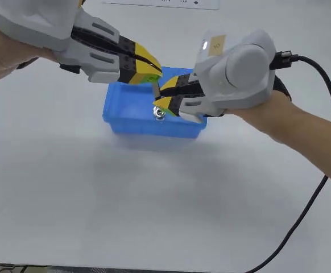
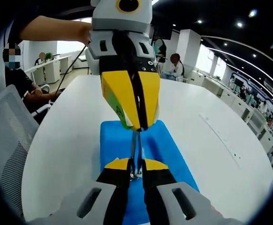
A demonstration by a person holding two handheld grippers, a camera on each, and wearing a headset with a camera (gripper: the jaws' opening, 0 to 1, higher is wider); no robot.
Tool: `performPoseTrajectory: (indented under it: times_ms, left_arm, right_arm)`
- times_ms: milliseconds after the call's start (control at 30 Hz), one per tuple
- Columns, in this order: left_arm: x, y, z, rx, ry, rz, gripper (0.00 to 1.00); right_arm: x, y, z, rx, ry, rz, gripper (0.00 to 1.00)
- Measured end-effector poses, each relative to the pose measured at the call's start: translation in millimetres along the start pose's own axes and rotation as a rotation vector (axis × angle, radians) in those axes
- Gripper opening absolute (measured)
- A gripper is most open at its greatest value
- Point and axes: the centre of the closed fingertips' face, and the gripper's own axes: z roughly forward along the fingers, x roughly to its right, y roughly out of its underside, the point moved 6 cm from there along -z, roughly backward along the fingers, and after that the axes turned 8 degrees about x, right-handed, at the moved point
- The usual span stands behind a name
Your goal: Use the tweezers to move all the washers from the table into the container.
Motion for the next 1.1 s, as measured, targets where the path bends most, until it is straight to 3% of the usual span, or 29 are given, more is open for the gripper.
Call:
performPoseTrajectory:
  times_ms: [133,433,900,1100]
  left_arm:
    - [1.3,2.4,1.8,-0.008,0.007,0.001,0.05]
    - [5.9,-3.3,2.3,-0.006,0.008,0.014,0.05]
    - [22.1,-28.0,-9.4,0.032,-0.006,0.043,0.05]
    - [35.8,-39.9,-16.8,0.054,-0.007,0.059,0.05]
  right_arm:
    - [-2.2,2.1,0.1,-0.006,0.0,0.003,0.11]
    - [-2.9,-0.9,-4.6,0.009,0.023,0.024,0.12]
    - [-7.6,-19.3,-21.5,0.048,0.035,0.029,0.12]
    - [-13.5,-29.5,-35.1,0.067,0.039,0.021,0.11]
